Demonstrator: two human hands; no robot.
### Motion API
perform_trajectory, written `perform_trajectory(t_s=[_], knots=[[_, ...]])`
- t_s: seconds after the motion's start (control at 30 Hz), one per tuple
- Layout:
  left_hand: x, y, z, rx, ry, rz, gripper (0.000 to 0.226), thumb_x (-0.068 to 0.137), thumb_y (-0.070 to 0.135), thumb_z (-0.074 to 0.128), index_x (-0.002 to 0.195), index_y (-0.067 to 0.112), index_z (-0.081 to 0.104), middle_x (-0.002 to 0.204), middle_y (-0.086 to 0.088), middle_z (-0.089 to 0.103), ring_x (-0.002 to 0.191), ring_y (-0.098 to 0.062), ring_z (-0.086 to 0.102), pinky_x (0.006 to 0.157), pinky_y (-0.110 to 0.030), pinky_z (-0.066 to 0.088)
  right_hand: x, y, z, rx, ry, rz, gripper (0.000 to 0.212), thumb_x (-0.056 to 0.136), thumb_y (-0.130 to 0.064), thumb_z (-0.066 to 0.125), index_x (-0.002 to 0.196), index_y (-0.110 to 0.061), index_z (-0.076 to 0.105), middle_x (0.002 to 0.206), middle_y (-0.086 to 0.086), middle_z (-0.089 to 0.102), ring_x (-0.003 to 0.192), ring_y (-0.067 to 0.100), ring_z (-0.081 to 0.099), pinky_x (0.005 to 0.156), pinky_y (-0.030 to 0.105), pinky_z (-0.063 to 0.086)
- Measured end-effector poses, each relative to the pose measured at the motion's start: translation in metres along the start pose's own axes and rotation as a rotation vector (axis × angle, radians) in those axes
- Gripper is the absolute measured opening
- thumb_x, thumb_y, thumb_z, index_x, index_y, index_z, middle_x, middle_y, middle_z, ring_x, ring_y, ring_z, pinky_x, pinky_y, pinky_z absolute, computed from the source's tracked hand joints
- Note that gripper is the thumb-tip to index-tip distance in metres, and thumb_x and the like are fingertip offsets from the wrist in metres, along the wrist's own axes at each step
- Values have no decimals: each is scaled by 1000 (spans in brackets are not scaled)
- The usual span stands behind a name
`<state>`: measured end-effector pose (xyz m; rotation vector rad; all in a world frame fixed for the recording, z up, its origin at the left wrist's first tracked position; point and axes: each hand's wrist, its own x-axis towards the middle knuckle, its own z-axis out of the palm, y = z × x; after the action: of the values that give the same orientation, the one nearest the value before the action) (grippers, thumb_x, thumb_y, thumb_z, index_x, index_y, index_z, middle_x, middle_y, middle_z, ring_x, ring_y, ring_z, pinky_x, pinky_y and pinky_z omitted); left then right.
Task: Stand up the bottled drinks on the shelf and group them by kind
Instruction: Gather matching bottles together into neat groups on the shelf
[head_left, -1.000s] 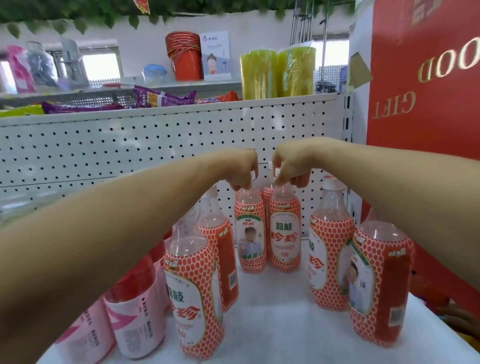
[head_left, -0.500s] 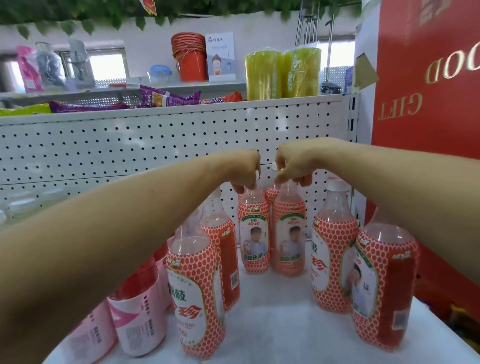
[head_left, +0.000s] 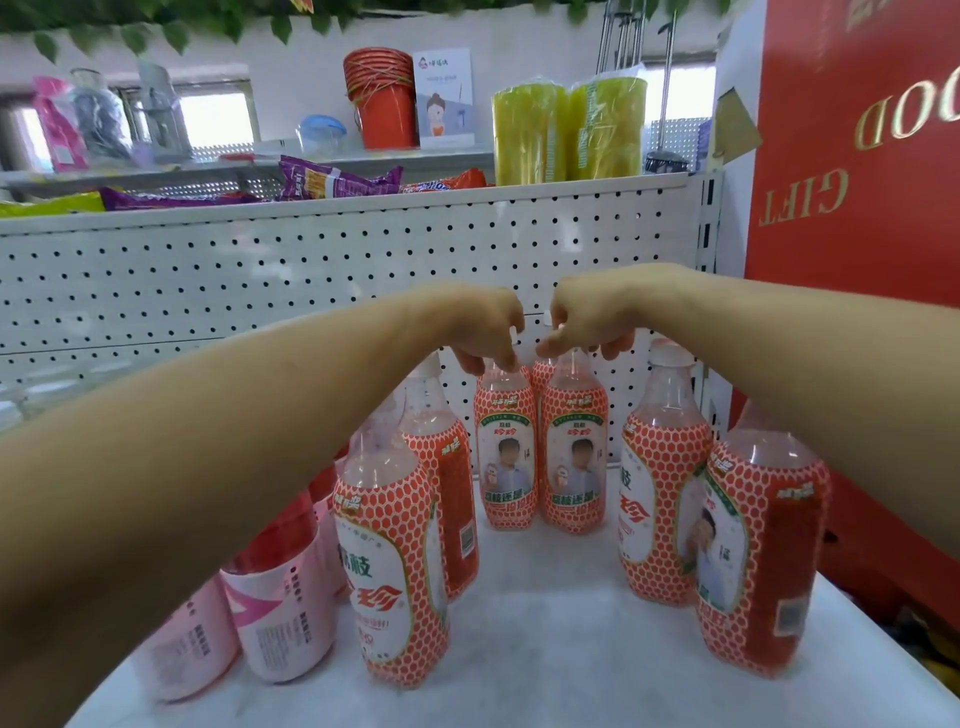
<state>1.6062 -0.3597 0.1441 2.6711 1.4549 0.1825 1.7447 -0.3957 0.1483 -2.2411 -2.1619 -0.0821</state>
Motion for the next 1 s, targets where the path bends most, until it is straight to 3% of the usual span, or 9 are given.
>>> perform_trajectory(t_s=[0.1, 0.2, 0.33, 0.47, 0.53, 0.63, 0.83, 0.93, 1.0], knots=[[-19, -1, -9, 77, -36, -12, 73, 93, 36, 67, 153, 18, 30, 141, -12, 52, 99, -24, 67, 80, -32, 57, -12, 4, -7, -65, -33, 34, 66, 89, -57, 61, 132, -7, 51, 108, 10, 65, 88, 27, 69, 81, 45, 60], [-49, -10, -18, 147, -95, -53, 68, 92, 44, 65, 150, 26, 35, 145, -7, 49, 117, -30, 60, 94, -47, 55, -34, 10, -18, -98, -102, 70, 62, 89, -52, 64, 132, -9, 53, 111, 10, 61, 98, 31, 65, 88, 49, 57], [-83, -21, -21, 167, -228, -166, 46, 88, 41, 69, 128, 26, 54, 101, 1, 67, 91, -25, 69, 78, -40, 58, -64, 17, -30, -69, -263, 136, 57, 78, -42, 78, 125, -16, 59, 110, 8, 62, 92, 31, 70, 77, 44, 59], [-75, -27, -16, 43, -97, -118, 20, 91, 18, 70, 110, 14, 66, 72, -3, 75, 70, -19, 75, 72, -33, 58, -74, 23, -25, -20, -301, 121, 37, 82, 1, 75, 117, -8, 66, 86, 15, 70, 62, 25, 72, 55, 33, 59], [-71, -22, -13, 10, -40, -91, 19, 91, 23, 72, 105, 11, 68, 67, -1, 74, 65, -17, 75, 67, -29, 56, -76, 24, -22, 21, -222, 80, 29, 85, 5, 70, 112, -4, 66, 82, 17, 69, 57, 22, 70, 53, 30, 58], [-66, -13, -7, -50, 22, -68, 34, 87, 35, 74, 97, 3, 68, 74, -6, 74, 62, -17, 74, 62, -26, 56, -78, 20, -18, 69, -143, 34, 23, 88, -6, 71, 108, -1, 64, 79, 16, 68, 58, 23, 67, 51, 30, 58], [-64, -1, 3, -133, 71, -51, 44, 84, 40, 75, 91, -3, 68, 76, -12, 74, 59, -19, 74, 55, -24, 57, -82, 7, -8, 170, -44, -25, 38, 88, -32, 73, 84, 4, 65, 66, 11, 68, 48, 19, 62, 47, 26, 50], [-63, 3, 6, -140, 90, -42, 45, 83, 40, 76, 92, -3, 68, 76, -11, 75, 61, -20, 74, 67, -31, 60, -81, 2, -2, 259, -10, -46, 39, 86, -29, 75, 87, 9, 65, 69, 16, 72, 53, 24, 70, 52, 31, 59], [-62, 3, 7, -133, 105, -43, 41, 84, 38, 76, 91, -2, 68, 77, -10, 74, 60, -19, 74, 65, -29, 59, -79, 1, 2, 287, 3, -56, 39, 87, -27, 75, 89, 11, 65, 72, 20, 73, 59, 27, 73, 61, 37, 63]])
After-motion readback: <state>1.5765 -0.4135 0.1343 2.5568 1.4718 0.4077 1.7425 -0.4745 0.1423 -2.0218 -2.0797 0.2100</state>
